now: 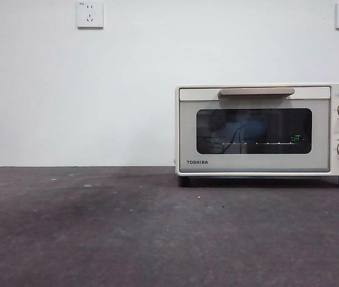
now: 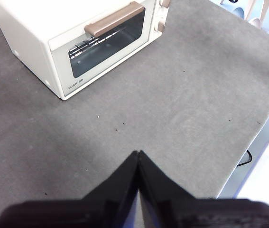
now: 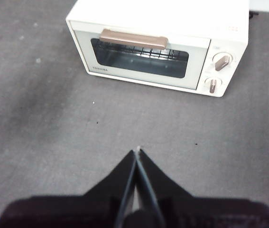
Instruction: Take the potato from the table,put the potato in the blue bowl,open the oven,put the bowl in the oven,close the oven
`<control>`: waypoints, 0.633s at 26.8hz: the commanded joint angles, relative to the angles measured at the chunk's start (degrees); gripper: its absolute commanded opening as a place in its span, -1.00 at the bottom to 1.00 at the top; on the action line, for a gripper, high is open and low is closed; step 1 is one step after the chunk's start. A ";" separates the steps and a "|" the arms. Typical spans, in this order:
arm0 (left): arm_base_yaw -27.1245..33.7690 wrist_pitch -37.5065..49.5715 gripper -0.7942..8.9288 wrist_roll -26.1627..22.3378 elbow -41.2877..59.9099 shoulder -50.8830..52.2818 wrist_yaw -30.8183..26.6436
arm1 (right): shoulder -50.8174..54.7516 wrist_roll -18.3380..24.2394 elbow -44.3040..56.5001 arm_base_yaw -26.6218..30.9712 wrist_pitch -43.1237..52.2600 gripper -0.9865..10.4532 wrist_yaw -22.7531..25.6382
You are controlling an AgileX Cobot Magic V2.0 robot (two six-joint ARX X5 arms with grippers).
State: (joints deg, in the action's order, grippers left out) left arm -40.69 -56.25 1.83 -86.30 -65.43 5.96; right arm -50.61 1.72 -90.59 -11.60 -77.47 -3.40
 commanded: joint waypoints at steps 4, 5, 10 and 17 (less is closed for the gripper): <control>5.31 4.17 -0.84 -20.48 0.35 1.42 -6.38 | -4.28 -0.46 0.55 -0.07 -1.03 -0.82 0.00; 7.04 5.38 -0.85 -21.51 0.48 2.32 -5.53 | -5.35 -0.46 0.55 -0.07 -1.03 -0.82 0.00; 17.29 11.34 -0.85 -20.22 2.91 8.55 3.21 | -10.08 -0.46 0.55 -0.04 -0.74 -0.82 0.00; 38.66 26.56 -0.85 -23.50 21.38 24.83 3.45 | -20.72 -0.44 0.55 -0.02 3.08 -0.82 0.00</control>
State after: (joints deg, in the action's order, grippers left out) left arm -2.72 -30.48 -20.43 -66.81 -40.99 9.21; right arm -71.35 1.72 -90.59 -11.60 -74.46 -3.40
